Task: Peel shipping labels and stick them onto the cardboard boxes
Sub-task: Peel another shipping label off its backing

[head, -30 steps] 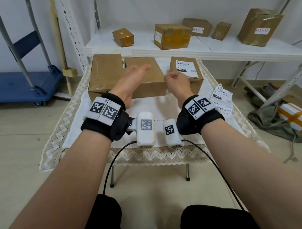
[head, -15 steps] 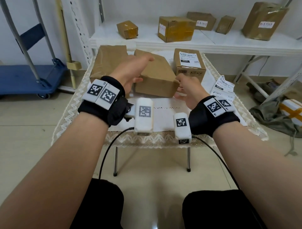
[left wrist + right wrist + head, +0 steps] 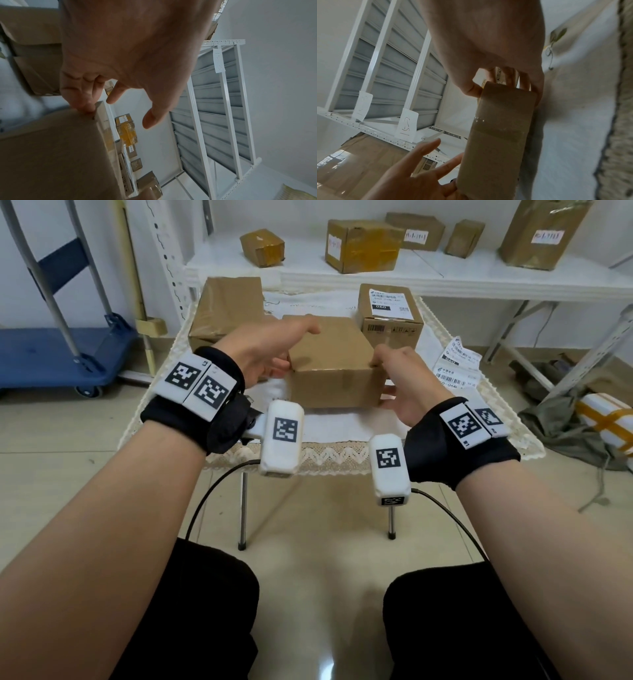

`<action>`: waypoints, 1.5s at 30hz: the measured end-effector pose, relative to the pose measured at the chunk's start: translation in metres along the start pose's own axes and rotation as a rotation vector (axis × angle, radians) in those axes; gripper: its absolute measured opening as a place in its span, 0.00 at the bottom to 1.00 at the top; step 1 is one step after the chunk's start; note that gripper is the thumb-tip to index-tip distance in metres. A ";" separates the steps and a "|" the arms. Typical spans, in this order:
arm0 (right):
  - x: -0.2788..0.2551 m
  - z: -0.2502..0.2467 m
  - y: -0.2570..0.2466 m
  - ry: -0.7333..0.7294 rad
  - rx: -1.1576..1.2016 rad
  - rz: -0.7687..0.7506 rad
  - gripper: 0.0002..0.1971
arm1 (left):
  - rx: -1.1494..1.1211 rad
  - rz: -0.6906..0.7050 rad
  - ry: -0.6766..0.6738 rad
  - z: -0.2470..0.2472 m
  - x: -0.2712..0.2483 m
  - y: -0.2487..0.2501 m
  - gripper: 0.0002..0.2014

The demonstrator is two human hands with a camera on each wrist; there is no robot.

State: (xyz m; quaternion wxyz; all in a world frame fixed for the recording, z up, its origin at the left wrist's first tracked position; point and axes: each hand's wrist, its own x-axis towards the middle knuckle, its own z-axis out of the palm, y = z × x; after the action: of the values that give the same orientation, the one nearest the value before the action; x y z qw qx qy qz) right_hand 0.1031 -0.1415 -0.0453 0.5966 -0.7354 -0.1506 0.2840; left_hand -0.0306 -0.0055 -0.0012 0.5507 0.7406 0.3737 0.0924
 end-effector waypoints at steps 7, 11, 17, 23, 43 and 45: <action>-0.023 -0.013 -0.002 -0.080 -0.127 0.029 0.02 | 0.156 -0.023 -0.047 0.000 0.000 -0.009 0.23; -0.026 -0.019 -0.001 -0.102 -0.201 0.006 0.10 | 0.293 -0.024 -0.001 0.003 0.005 -0.011 0.25; -0.029 -0.047 -0.009 -0.069 -0.228 -0.049 0.04 | 0.377 0.074 0.123 0.013 0.004 0.006 0.24; -0.019 -0.092 -0.010 0.130 -0.222 -0.123 0.02 | 0.323 0.386 0.142 0.059 -0.003 0.030 0.09; -0.009 -0.135 0.015 0.211 0.006 0.179 0.16 | 0.766 0.520 -0.321 0.168 0.003 0.031 0.18; -0.008 -0.134 0.017 0.210 -0.015 0.166 0.08 | 0.747 0.508 -0.325 0.167 0.004 0.031 0.17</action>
State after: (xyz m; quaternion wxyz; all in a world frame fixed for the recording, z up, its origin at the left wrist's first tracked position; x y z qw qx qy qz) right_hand 0.1750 -0.2558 -0.0428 0.5778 -0.7755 -0.0278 0.2527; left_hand 0.0782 -0.1311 -0.0376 0.2582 0.9606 0.0976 -0.0335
